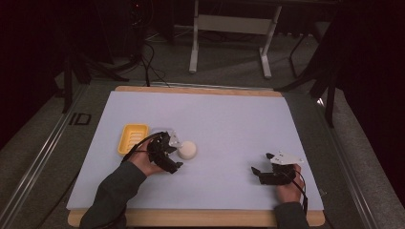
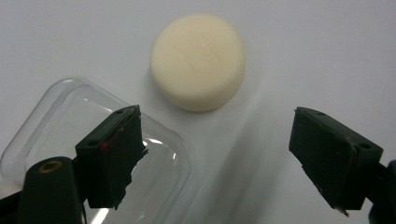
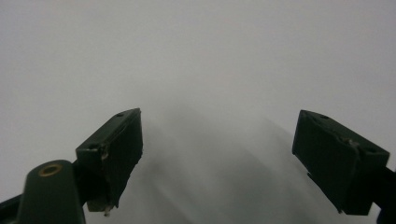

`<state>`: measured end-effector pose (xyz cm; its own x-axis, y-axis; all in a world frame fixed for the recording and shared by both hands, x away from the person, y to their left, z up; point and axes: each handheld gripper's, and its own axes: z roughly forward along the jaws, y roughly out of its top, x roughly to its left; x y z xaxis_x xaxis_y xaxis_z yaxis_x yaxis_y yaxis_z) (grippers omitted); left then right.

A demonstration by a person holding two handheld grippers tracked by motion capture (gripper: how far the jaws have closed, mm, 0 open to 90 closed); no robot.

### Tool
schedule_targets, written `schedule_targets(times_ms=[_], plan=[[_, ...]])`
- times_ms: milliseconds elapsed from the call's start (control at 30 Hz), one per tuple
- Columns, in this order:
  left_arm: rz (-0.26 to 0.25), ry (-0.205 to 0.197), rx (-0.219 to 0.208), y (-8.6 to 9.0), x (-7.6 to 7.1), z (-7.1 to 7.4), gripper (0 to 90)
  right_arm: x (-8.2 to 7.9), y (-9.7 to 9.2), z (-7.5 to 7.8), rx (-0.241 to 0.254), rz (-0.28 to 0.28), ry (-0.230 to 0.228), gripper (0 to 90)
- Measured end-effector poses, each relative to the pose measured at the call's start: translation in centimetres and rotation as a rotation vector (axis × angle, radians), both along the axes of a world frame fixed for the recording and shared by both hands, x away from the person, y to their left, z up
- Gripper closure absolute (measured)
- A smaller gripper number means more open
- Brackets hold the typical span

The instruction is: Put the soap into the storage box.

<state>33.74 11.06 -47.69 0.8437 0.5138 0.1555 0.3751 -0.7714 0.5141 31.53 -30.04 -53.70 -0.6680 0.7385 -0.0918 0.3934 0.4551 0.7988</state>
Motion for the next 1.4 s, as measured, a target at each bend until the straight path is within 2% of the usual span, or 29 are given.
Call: schedule_targets(times_ms=[33,233,567,800,1100,1400], plan=[[0.001,0.006,0.019,-0.3,0.5,0.0,17.5,0.0,0.0,0.0,0.001,0.001,0.0,15.8],[-0.006,0.031,0.022,-0.6,1.7,-0.2,17.4,0.0,0.0,0.0,0.001,0.0,0.0,15.8],[-0.032,0.07,0.057,-1.7,3.7,-0.3,16.4,0.0,0.0,0.0,0.0,0.0,0.0,15.8],[-0.052,0.09,0.07,-2.3,4.4,-0.6,15.3,0.0,0.0,0.0,0.0,0.002,0.001,15.8],[-0.073,0.127,0.112,-3.5,5.6,-1.4,14.9,0.0,0.0,0.0,-0.001,0.002,0.003,15.8],[-0.083,0.166,0.122,-4.2,6.5,-2.4,14.8,0.0,0.0,0.0,-0.001,0.003,0.004,15.8]])
